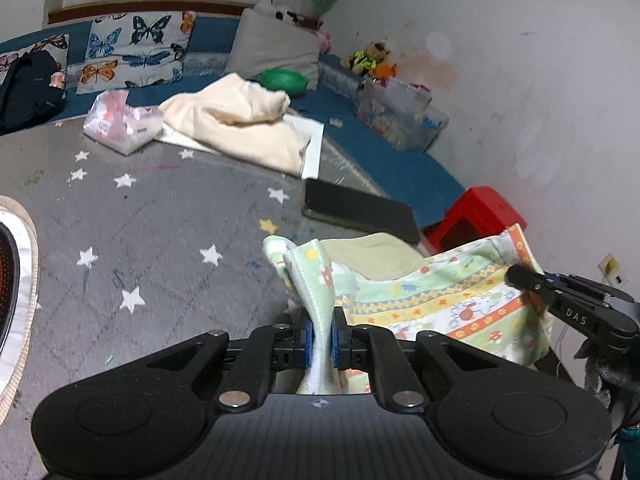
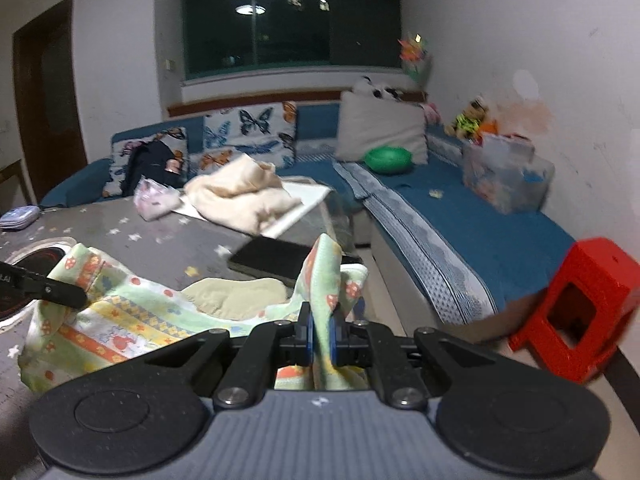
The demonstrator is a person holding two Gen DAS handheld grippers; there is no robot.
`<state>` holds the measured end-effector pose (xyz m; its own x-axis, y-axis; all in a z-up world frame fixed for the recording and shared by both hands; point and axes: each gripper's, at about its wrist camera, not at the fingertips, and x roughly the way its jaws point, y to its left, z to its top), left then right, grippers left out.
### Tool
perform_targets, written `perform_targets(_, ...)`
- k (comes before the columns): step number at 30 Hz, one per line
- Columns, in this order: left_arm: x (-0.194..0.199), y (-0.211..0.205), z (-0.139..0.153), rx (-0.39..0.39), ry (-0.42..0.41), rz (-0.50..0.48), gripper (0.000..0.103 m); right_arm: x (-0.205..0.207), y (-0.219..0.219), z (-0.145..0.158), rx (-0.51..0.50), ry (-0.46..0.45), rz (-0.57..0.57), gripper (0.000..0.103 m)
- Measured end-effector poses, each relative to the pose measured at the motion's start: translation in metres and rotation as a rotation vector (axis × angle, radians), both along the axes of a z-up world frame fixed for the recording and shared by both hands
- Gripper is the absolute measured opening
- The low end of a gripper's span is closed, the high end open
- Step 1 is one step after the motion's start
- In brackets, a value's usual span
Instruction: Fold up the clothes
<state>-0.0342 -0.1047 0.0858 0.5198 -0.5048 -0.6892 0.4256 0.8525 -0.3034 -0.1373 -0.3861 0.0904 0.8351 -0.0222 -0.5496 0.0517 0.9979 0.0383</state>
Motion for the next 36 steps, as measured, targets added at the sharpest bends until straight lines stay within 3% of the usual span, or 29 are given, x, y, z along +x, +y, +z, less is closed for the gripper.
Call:
perform_targets(11,0.009,-0.001,-0.021,0.088,0.035,0.043,0.018,0.002,-0.016,-0.023,-0.006,0.054,-0.059,0.014)
perform_targets(14,0.008,-0.002,-0.025,0.112,0.031,0.048,0.025,0.002,-0.017,-0.026,-0.007,0.059,-0.066,0.017)
perform_targets(19,0.003,-0.005,-0.026,0.149,0.013,0.053,0.047,0.001,-0.012,-0.026,-0.008,0.051,-0.064,0.039)
perform_targets(29,-0.018,-0.009,-0.019,0.202,-0.089,0.047,0.080,-0.006,0.008,-0.024,-0.021,0.013,-0.037,0.073)
perform_targets(31,-0.022,-0.009,-0.018,0.213,-0.109,0.046,0.091,-0.009,0.013,-0.023,-0.026,-0.002,-0.034,0.081)
perform_targets(36,-0.031,-0.010,-0.014,0.227,-0.150,0.041,0.102,-0.016,0.023,-0.022,-0.034,-0.032,-0.020,0.093)
